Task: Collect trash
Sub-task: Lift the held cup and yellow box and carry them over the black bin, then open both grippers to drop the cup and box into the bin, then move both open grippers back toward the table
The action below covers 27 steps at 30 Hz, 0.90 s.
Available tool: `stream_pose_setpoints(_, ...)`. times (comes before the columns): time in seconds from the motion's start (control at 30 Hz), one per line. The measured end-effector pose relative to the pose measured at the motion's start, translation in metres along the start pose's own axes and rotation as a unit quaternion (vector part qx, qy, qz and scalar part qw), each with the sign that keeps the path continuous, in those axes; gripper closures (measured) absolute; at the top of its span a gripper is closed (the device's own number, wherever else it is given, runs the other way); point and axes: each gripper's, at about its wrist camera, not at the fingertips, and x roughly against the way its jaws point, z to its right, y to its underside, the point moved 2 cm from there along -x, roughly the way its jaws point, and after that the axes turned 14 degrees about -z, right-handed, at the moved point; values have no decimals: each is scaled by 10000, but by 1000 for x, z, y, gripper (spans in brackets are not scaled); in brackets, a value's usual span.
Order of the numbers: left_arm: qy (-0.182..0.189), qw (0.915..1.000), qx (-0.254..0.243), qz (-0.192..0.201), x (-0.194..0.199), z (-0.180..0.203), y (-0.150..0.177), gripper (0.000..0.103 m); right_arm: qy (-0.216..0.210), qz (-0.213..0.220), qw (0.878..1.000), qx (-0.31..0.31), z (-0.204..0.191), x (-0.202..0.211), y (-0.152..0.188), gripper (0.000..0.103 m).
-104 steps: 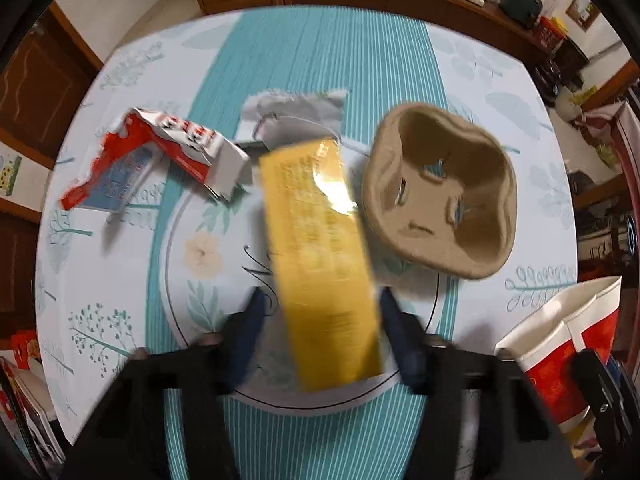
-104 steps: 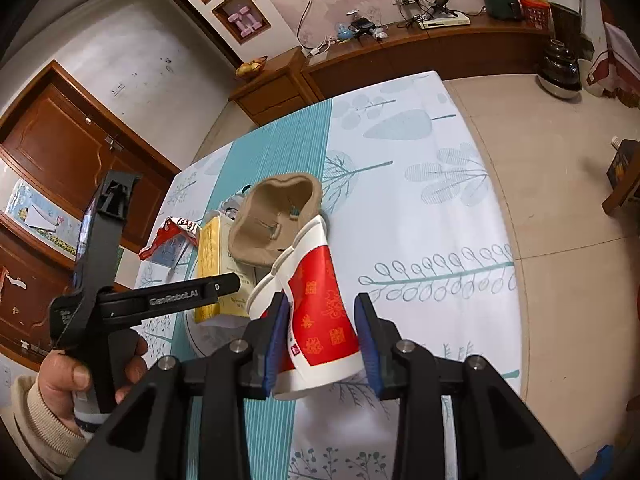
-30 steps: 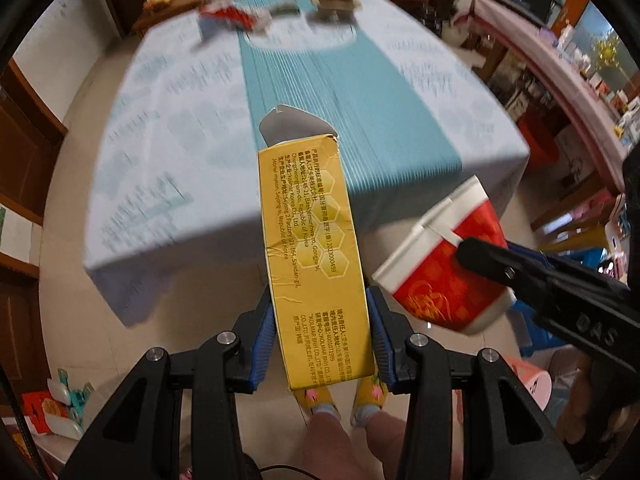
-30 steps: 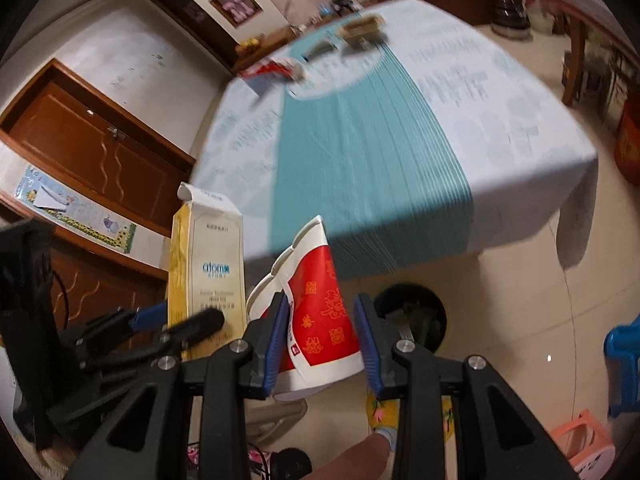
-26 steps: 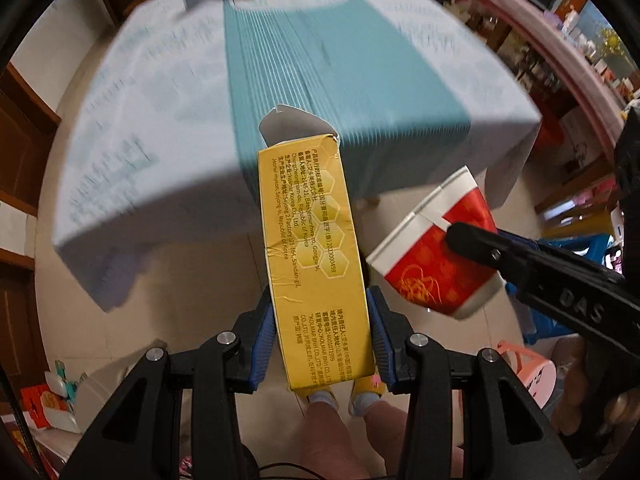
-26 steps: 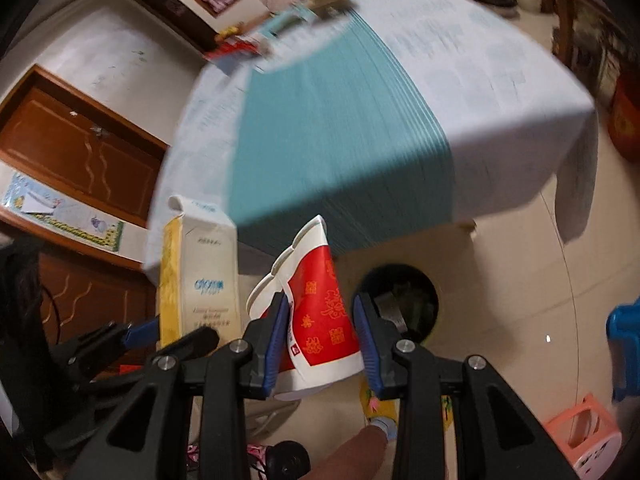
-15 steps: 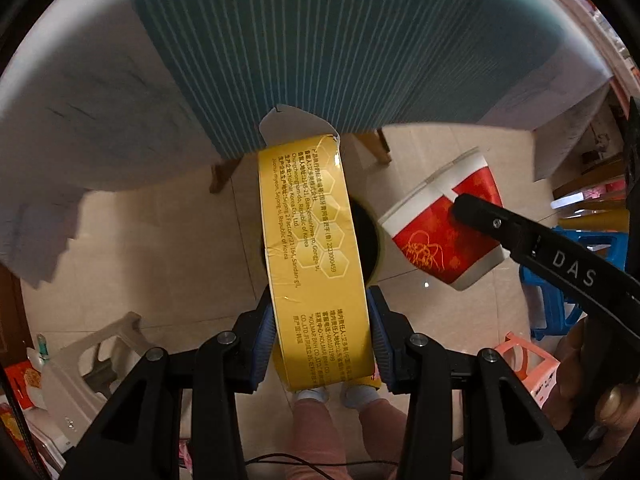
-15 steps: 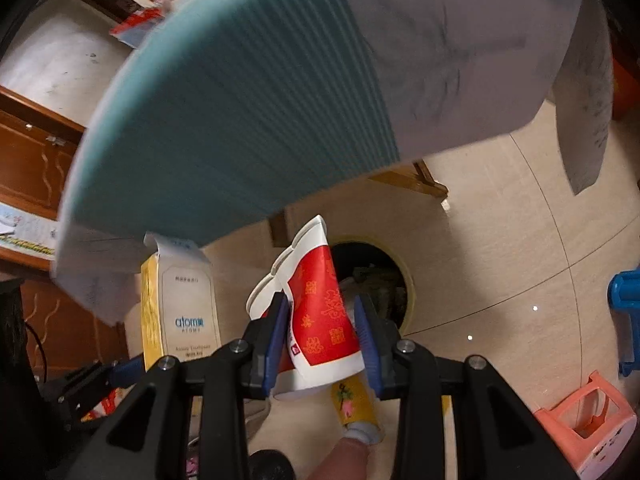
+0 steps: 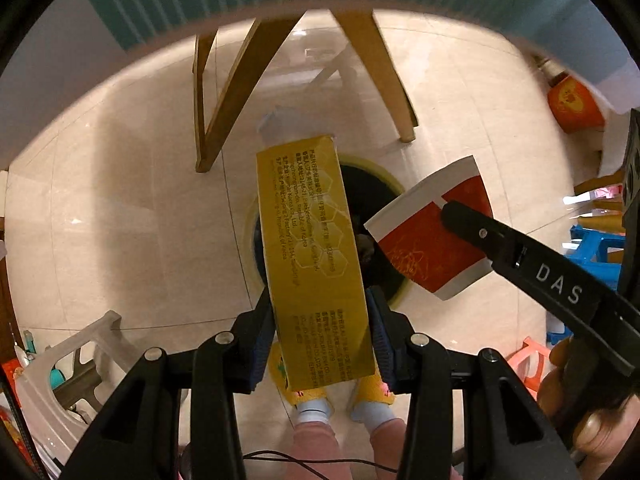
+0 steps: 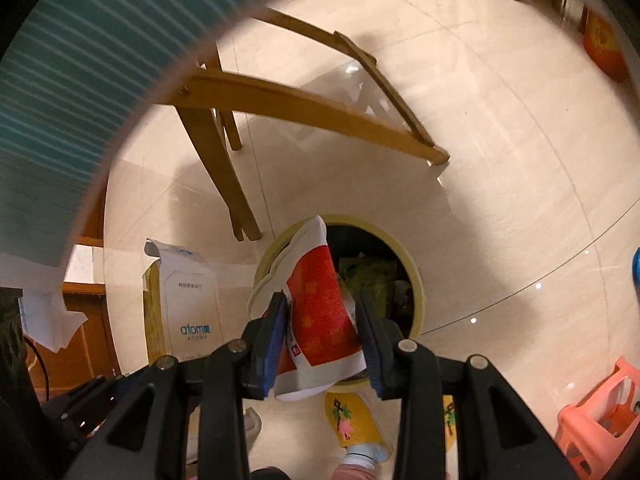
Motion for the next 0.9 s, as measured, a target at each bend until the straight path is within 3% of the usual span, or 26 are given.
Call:
stream_pose_setpoints(0.1,-57,10000,64,-9,-6,-3,-8,53,-69,-57,9999,-69,-2,-12,-3,66)
stream_pose_setpoints(0.17,-97,9999,130,13,-8,-5,-12,38,-117,-79,9998,-117,-3,-18,-3,66)
stream_pose_setpoints(0.2,-115,9998,146,52,-8,-6,-12,37,-120,-99,9998,-134,-4,-19,-3,65)
stream_pose_setpoints(0.33,-254,9994,182,150,-3,-8,-14,19,-73,-129,9998,-129,-6,-23,-6,56)
stream_pose_setpoints(0.9,-290,9989,223,307,26,-15,-6,19,293,6,9994,207,-8,-5,-2,55)
